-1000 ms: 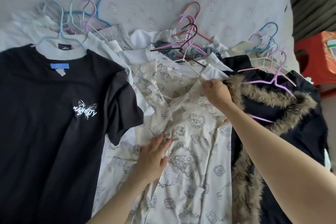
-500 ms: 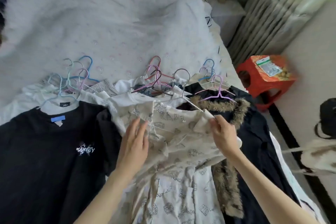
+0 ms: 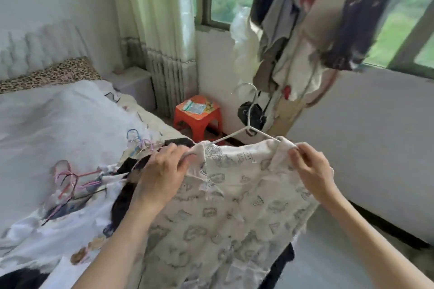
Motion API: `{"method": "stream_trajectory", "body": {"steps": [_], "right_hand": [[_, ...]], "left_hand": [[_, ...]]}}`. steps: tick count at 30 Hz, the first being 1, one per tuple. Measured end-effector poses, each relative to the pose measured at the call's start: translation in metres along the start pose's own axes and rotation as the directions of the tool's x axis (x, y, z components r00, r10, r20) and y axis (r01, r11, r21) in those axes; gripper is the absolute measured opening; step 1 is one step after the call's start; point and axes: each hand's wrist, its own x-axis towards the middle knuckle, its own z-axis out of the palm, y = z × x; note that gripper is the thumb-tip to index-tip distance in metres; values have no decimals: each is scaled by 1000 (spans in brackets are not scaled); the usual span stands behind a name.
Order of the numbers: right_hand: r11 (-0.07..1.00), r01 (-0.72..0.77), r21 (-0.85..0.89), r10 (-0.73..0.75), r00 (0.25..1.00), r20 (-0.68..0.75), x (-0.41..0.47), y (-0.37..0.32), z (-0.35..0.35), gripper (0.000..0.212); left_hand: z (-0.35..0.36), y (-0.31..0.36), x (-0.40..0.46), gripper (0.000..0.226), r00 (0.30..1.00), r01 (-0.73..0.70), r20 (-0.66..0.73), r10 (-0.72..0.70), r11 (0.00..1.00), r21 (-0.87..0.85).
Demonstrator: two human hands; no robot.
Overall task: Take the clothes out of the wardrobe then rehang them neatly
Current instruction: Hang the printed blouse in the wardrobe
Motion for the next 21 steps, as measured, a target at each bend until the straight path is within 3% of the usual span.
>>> {"method": "stream_trajectory", "body": {"steps": [4, 6, 8, 13, 18, 21], "right_hand": [[993, -72, -97, 48, 971, -235, -31, 34, -100, 17], [982, -117, -150, 60, 939, -339, -51, 59, -151, 24], [971, -158, -178, 70, 904, -421, -73, 81, -198, 33], [937, -268, -223, 104, 826, -555, -150, 122, -311, 19], [820, -481, -311, 99, 655, -749, -242, 152, -405, 57], [725, -591, -353, 77, 579, -812, -296, 162, -448, 66]], "left_hand": [[24, 90, 36, 37, 987, -154, 0, 161, 945, -288], [36, 142, 47, 33, 975, -211, -20, 222, 894, -395], [48, 192, 52, 29, 968, -223, -6, 250, 853, -473], [84, 330, 44, 22, 939, -225, 87, 334, 783, -579], [114, 468, 16, 30, 905, -299, 8, 425, 651, -698], [127, 533, -8, 29, 857, -292, 46, 513, 559, -776]]}}
